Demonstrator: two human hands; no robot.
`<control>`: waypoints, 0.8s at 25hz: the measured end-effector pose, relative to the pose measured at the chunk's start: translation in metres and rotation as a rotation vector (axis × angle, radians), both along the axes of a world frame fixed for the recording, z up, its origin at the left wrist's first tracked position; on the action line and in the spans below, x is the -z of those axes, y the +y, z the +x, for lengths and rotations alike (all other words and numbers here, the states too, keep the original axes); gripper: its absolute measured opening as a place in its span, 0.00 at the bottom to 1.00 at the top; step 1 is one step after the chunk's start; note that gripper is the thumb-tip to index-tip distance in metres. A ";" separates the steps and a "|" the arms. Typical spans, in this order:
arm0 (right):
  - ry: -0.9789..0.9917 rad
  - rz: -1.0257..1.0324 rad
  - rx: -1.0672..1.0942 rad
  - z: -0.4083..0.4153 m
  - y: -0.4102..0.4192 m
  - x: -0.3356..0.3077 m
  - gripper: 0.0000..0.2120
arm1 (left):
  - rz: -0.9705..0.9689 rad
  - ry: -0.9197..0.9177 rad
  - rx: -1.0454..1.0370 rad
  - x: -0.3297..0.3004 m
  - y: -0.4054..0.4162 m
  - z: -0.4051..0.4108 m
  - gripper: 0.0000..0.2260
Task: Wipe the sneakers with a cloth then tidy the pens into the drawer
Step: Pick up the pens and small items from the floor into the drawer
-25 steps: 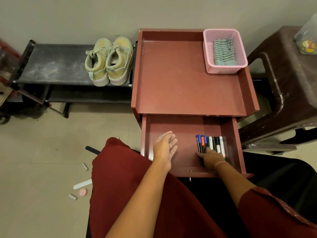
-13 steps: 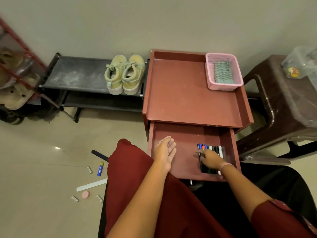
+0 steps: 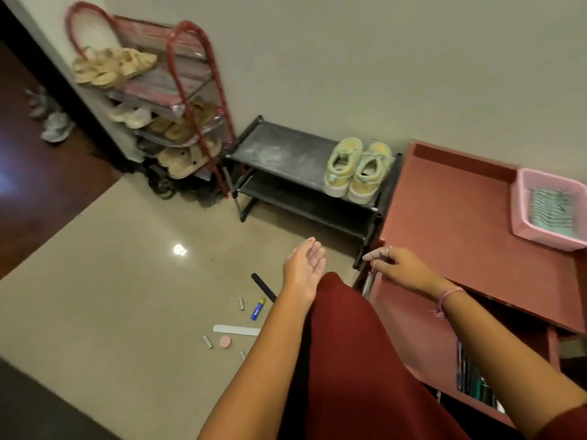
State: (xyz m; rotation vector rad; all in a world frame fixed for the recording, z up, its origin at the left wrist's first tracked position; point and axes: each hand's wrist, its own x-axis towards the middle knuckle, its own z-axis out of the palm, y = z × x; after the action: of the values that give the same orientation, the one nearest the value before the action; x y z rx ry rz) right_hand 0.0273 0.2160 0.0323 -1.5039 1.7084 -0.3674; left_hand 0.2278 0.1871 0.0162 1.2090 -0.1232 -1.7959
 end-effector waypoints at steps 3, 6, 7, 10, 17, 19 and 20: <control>-0.028 0.037 -0.056 0.054 -0.046 0.013 0.10 | 0.041 -0.124 -0.130 0.035 -0.017 0.073 0.11; -0.009 0.096 -0.127 0.107 -0.083 0.038 0.10 | 0.127 -0.209 -0.245 0.077 -0.022 0.135 0.09; 0.001 0.123 -0.139 0.123 -0.094 0.050 0.09 | 0.157 -0.237 -0.273 0.093 -0.021 0.151 0.08; 0.085 0.202 -0.166 0.158 -0.119 0.094 0.09 | 0.253 -0.317 -0.308 0.140 -0.015 0.185 0.06; 0.315 0.297 -0.157 0.186 -0.166 0.207 0.13 | 0.417 -0.465 -0.166 0.253 -0.004 0.199 0.08; 0.356 0.307 -0.181 0.192 -0.182 0.231 0.14 | 0.437 -0.487 -0.175 0.277 -0.004 0.192 0.06; 0.365 0.311 -0.192 0.193 -0.188 0.244 0.15 | 0.447 -0.501 -0.179 0.289 -0.004 0.190 0.05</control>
State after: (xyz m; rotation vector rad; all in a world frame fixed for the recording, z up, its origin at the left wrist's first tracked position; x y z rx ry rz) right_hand 0.2207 0.0279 -0.2116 -1.5468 1.7758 0.2797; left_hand 0.4173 0.1828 -0.2732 1.9117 0.1058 -1.3702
